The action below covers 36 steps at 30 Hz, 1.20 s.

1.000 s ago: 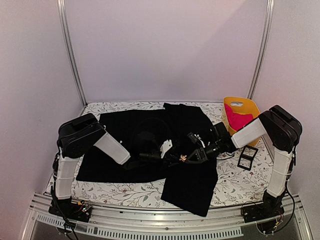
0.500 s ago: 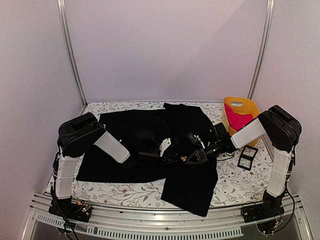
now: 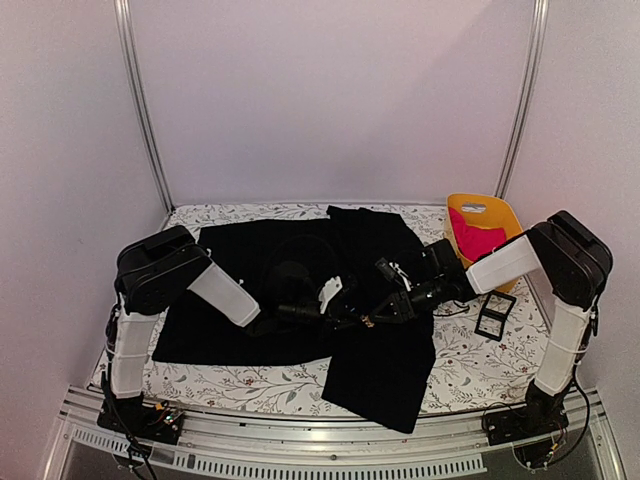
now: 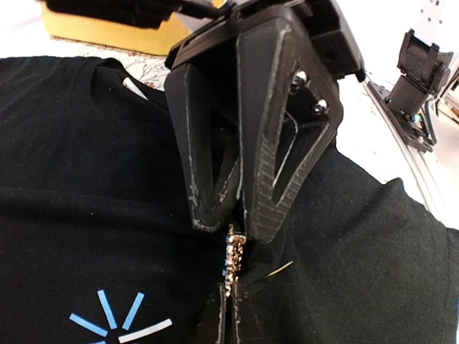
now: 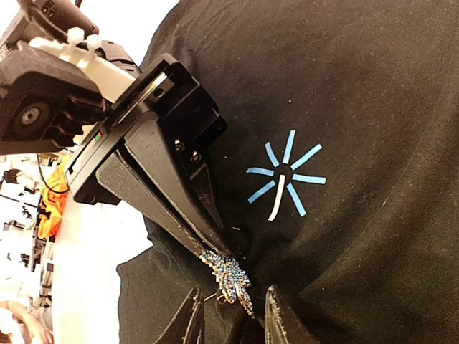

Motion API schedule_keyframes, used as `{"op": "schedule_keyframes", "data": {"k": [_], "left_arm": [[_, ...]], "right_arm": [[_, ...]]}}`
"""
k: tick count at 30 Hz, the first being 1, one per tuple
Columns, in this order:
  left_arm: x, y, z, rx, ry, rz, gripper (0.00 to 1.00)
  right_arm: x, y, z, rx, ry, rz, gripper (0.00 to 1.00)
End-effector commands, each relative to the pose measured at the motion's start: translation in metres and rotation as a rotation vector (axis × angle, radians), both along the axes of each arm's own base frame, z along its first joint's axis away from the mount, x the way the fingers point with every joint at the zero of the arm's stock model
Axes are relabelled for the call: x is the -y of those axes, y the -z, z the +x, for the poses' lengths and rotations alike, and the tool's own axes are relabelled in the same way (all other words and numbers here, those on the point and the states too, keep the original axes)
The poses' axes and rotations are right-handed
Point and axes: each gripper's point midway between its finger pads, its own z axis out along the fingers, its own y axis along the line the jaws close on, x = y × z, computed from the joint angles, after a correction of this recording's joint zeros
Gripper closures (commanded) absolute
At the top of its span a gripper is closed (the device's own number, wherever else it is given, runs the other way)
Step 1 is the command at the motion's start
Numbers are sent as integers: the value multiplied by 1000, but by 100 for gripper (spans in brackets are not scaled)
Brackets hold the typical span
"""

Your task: Pin the brooch onto the clothing

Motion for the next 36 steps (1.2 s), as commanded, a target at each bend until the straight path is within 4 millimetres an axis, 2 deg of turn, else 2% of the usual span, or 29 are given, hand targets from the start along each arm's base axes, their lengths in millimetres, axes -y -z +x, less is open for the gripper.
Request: {"op": "schedule_keyframes", "data": {"k": [1, 3, 6, 8, 17, 22, 25, 31, 36], "left_arm": [[-3, -8, 6, -34, -21, -8, 100], [-4, -11, 8, -35, -23, -14, 100], [-3, -17, 9, -34, -24, -33, 100], [-2, -23, 10, -38, -20, -50, 100], [-3, -47, 1, -60, 19, -98, 100], [-4, -49, -5, -68, 41, -100, 100], [-5, -49, -9, -76, 58, -104, 100], [-6, -51, -3, -102, 27, -111, 100], [-7, -55, -1, -128, 16, -125, 100]], "right_arm": [[6, 2, 3, 31, 9, -39, 71], [8, 3, 1, 35, 2, -41, 67], [9, 9, -5, 21, -6, -41, 56], [8, 12, -13, 10, -23, -31, 54], [3, 7, -17, 97, -63, -6, 55], [0, 3, -17, 117, -74, 6, 68], [-1, 0, -15, 123, -75, 14, 70], [2, -2, -17, 189, -55, 25, 60], [5, -17, -25, 381, -51, 78, 53]]}}
